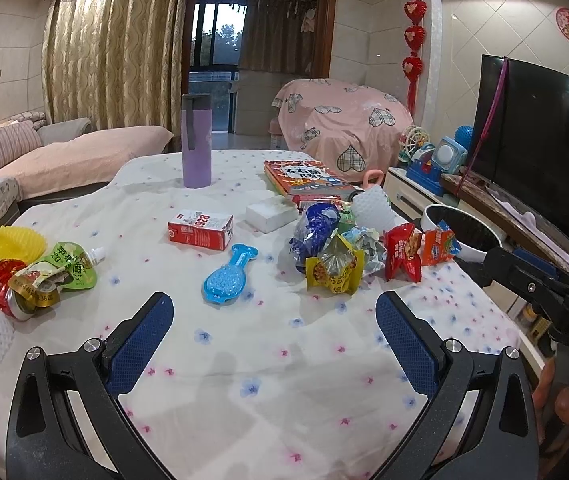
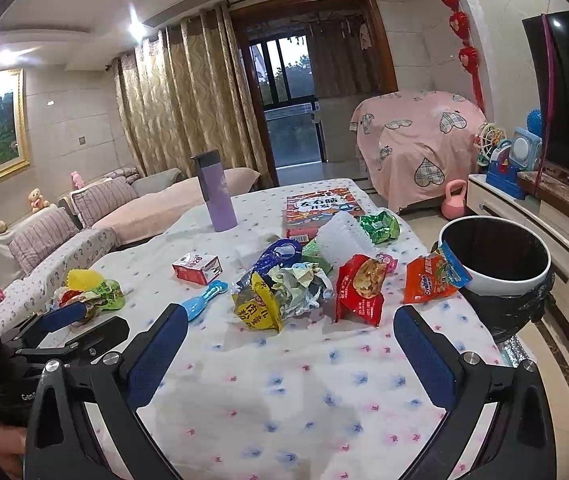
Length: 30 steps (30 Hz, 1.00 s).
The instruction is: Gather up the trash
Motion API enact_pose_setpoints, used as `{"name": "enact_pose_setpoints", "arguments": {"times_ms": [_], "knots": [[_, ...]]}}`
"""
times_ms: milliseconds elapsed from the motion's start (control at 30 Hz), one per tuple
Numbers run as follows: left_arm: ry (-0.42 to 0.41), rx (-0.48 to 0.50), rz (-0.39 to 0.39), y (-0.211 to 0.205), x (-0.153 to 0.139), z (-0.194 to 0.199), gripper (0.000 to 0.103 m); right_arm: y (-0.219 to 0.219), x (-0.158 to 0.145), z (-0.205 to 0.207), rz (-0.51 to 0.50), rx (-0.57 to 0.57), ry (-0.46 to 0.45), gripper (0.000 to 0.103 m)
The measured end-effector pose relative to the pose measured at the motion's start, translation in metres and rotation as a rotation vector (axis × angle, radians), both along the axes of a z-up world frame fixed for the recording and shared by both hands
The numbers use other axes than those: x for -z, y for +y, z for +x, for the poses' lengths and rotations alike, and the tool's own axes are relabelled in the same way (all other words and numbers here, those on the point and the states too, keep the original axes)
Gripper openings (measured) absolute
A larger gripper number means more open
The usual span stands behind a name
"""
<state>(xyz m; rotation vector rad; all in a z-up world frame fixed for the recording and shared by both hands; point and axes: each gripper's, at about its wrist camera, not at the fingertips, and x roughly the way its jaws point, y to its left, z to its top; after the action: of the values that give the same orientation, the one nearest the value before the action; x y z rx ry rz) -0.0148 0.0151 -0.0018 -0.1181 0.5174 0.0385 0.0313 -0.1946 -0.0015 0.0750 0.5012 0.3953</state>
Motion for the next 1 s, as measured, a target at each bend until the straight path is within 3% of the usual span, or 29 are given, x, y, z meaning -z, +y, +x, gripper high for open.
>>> {"name": "enact_pose_setpoints", "arguments": {"times_ms": [333, 600, 767, 833, 1000], "knots": [[0.030, -0.004, -0.007, 0.009, 0.005, 0.007, 0.103, 0.001, 0.001, 0.004, 0.006, -0.012, 0.007, 0.103], [0.116, -0.014, -0.026, 0.026, 0.021, 0.028, 0.103, 0.012, 0.007, 0.018, 0.002, -0.049, 0.039, 0.102], [0.186, -0.013, -0.076, 0.042, 0.033, 0.052, 0.101, 0.023, 0.017, 0.036, 0.015, -0.083, 0.096, 0.089], [0.202, -0.015, -0.075, 0.045, 0.037, 0.061, 0.099, 0.027, 0.022, 0.045, 0.010, -0.093, 0.118, 0.081], [0.250, -0.006, -0.045, 0.048, 0.048, 0.092, 0.098, 0.039, 0.037, 0.067, 0.004, -0.120, 0.176, 0.073]]}}
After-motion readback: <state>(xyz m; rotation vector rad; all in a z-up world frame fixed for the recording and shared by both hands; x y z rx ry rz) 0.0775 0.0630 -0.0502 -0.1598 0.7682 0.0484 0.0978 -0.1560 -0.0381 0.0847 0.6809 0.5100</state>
